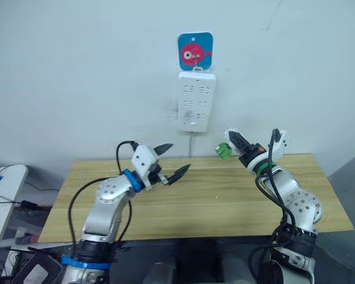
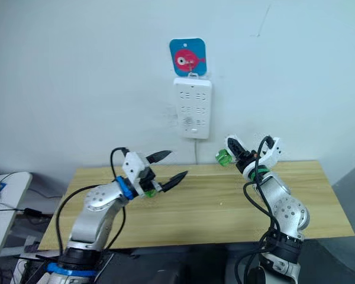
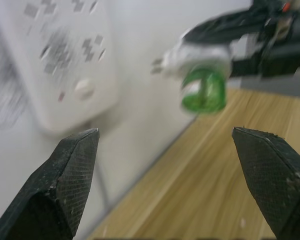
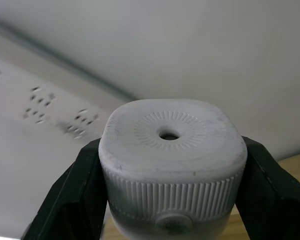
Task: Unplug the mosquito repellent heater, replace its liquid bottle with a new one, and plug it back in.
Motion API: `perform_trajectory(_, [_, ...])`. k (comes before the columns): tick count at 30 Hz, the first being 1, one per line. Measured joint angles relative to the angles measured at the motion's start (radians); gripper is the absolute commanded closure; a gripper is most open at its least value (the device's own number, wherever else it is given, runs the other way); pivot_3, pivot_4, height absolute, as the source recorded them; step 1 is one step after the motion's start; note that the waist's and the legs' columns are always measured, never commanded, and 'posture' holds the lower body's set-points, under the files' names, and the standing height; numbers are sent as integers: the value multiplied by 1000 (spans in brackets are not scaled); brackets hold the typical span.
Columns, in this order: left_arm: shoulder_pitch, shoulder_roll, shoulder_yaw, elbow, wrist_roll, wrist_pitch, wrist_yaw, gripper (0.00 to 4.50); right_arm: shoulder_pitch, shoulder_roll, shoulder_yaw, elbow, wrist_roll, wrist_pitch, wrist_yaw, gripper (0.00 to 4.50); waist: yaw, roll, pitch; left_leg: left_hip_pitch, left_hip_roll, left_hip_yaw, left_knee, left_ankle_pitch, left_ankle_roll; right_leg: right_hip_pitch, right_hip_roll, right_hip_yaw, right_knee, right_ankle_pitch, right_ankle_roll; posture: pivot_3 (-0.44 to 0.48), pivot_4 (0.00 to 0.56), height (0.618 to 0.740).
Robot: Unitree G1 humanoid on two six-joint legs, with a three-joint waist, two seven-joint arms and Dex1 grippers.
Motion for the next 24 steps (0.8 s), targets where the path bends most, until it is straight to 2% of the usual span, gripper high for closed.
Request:
perform_trajectory(3, [-53, -52, -56, 45, 31, -26, 28, 0, -11, 14, -17, 8, 89, 0, -52, 1545, -7, 1, -1, 0, 0, 1, 0, 0, 0, 0, 0, 0, 0, 0, 0, -4, 140, 740])
perform_trajectory(7, [-96, -96, -70, 133, 53, -53, 65, 0, -14, 12, -30, 11, 182, -12, -117, 1545, -15, 1, -1, 0, 1, 3, 0, 0, 0, -2, 0, 1, 0, 0, 0, -13, 137, 740])
perform_trajectory(23, [-168, -146, -92, 271, 68, -134, 83, 0, 9, -33, 101, -48, 342, -57, -226, 1545, -18, 1, -1, 0, 2, 6, 0, 0, 0, -3, 0, 1, 0, 0, 0, -32, 127, 740])
perform_trajectory(24, [-168, -150, -92, 271, 68, -135, 84, 180, 13, -40, 104, -48, 347, -63, -228, 1545, -18, 1, -1, 0, 2, 6, 0, 0, 0, -3, 0, 1, 0, 0, 0, -32, 127, 740])
